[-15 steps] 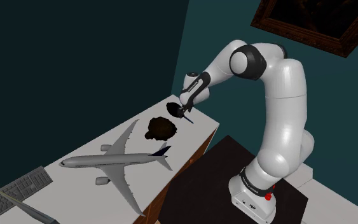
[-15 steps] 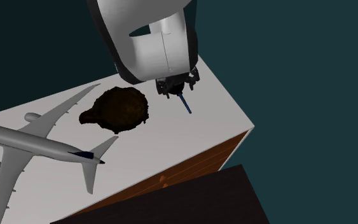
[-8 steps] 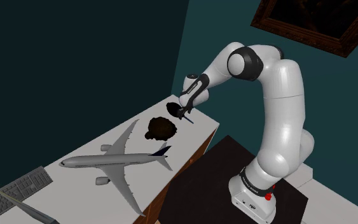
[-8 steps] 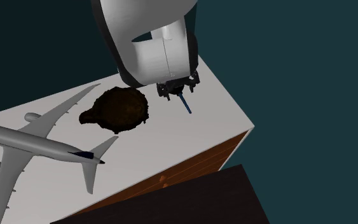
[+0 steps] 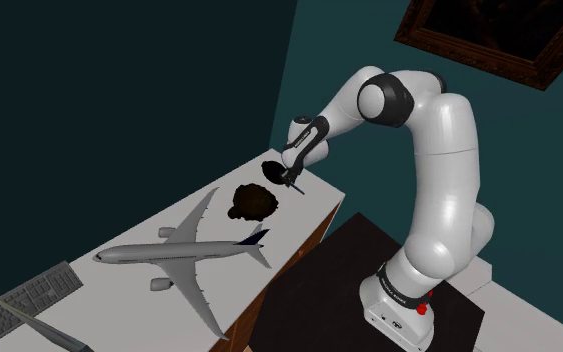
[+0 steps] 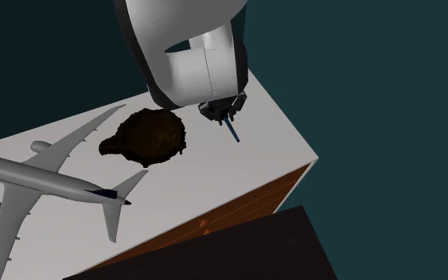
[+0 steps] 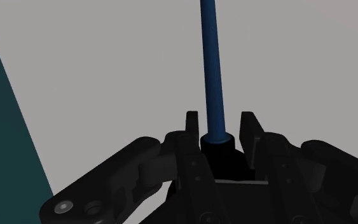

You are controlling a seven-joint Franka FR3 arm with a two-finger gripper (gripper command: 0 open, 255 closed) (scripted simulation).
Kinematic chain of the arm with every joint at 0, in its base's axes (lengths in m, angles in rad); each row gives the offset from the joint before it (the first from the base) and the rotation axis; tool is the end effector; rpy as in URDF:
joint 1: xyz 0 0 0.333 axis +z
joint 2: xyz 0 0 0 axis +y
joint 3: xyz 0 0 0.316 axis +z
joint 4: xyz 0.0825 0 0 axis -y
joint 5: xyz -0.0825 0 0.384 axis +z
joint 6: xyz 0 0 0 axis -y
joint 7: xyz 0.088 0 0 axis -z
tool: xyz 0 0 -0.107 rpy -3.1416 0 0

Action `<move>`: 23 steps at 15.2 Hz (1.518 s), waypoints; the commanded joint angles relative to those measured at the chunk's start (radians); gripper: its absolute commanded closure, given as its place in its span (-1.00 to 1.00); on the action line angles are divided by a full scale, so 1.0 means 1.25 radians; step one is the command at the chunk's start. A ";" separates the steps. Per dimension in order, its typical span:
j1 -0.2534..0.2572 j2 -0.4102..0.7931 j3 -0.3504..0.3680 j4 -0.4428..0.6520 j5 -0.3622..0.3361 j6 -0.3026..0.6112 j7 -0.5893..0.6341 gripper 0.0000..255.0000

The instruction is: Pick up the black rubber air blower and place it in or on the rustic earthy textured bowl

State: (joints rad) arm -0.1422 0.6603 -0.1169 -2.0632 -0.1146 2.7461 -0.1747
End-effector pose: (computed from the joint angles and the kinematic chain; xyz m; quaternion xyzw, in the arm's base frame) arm 0.5626 -0.1461 0.1116 0.9980 0.0231 -0.0011 0.0595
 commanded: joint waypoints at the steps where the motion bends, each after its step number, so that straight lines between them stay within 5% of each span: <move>1: 0.000 0.000 0.000 0.000 0.000 0.000 0.000 1.00; 23: 0.006 -0.186 -0.005 -0.042 -0.003 -0.142 -0.015 1.00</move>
State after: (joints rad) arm -0.1360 0.4420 -0.1221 -2.1124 -0.1181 2.5788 -0.1936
